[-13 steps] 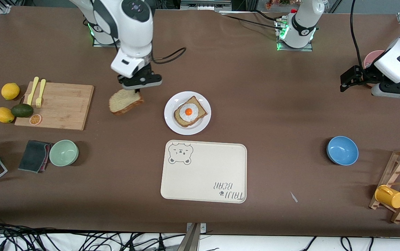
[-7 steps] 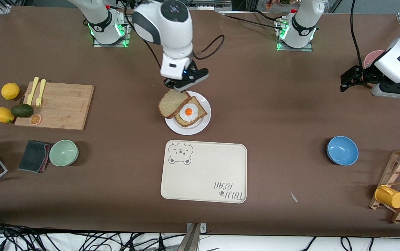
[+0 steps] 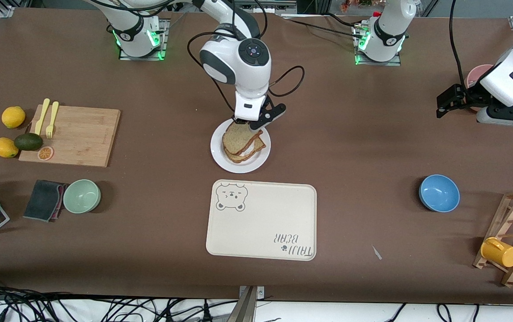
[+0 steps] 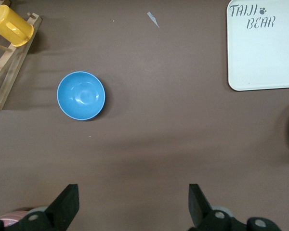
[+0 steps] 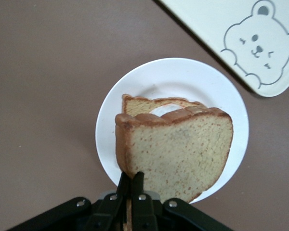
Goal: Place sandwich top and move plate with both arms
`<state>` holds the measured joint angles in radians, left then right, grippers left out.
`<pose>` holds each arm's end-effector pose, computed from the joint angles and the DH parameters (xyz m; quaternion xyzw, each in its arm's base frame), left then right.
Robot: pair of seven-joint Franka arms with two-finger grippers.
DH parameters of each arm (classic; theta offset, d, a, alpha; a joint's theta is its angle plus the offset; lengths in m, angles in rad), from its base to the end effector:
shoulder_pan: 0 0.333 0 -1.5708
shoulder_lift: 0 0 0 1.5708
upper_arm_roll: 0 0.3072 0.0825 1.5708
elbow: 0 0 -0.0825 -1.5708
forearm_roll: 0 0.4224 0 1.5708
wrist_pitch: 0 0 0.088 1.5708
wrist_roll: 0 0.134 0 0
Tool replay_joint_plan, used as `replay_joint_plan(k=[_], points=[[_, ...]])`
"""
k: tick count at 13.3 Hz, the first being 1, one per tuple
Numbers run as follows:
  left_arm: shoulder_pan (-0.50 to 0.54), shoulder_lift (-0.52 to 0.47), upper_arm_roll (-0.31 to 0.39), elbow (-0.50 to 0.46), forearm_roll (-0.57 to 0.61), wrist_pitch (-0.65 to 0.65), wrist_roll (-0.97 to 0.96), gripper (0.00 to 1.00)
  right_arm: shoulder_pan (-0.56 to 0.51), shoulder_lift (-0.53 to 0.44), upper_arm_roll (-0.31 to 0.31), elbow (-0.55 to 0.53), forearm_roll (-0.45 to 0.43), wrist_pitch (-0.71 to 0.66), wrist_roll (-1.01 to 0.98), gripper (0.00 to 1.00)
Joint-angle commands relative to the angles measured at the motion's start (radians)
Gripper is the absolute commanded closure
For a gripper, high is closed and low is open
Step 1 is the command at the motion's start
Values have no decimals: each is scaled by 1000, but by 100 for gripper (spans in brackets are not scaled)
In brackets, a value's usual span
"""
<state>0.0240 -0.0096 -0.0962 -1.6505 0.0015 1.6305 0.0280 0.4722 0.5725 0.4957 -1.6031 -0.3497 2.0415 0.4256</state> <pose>0.5918 -0.0428 0.5588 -0.9987 0.0501 0.0052 0.0013 0.4486 0.5462 0.2686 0.9468 0.3199 -0.0071 0.0344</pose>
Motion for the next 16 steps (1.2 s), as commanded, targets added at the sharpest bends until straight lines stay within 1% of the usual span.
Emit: replay_joint_plan(k=[1, 3, 5, 6, 7, 9, 10, 11, 13, 15, 16], points=[[5, -10, -2, 3, -28, -14, 0, 0, 40, 43, -12, 34, -69, -17, 32, 100], [4, -10, -2, 3, -28, -14, 0, 0, 45, 50, -41, 26, -84, -12, 42, 100], [4, -10, -2, 3, -28, -14, -2, 0, 45, 52, -43, 28, -118, -6, 79, 100], [5, -10, -2, 3, -28, -14, 0, 0, 49, 59, -43, 26, -121, -4, 100, 100], [5, -10, -2, 3, -28, -14, 0, 0, 58, 67, -43, 28, -123, -3, 126, 87], [4, -10, -2, 3, -28, -14, 0, 0, 63, 57, -63, 26, -109, 12, 143, 23], [5, -10, -2, 3, -28, -14, 0, 0, 63, 26, -68, 6, -104, 23, 144, 10], [5, -10, -2, 3, -28, -14, 0, 0, 63, -14, -87, -21, -86, 38, 134, 1], [5, -10, -2, 3, -28, -14, 0, 0, 57, -100, -109, -69, -22, 45, 118, 1], [4, -10, -2, 3, -28, -14, 0, 0, 39, -184, -138, -150, -8, 46, 91, 1], [4, -10, -2, 3, -28, -12, -2, 0, 14, -231, -141, -178, 30, 46, 93, 1]])
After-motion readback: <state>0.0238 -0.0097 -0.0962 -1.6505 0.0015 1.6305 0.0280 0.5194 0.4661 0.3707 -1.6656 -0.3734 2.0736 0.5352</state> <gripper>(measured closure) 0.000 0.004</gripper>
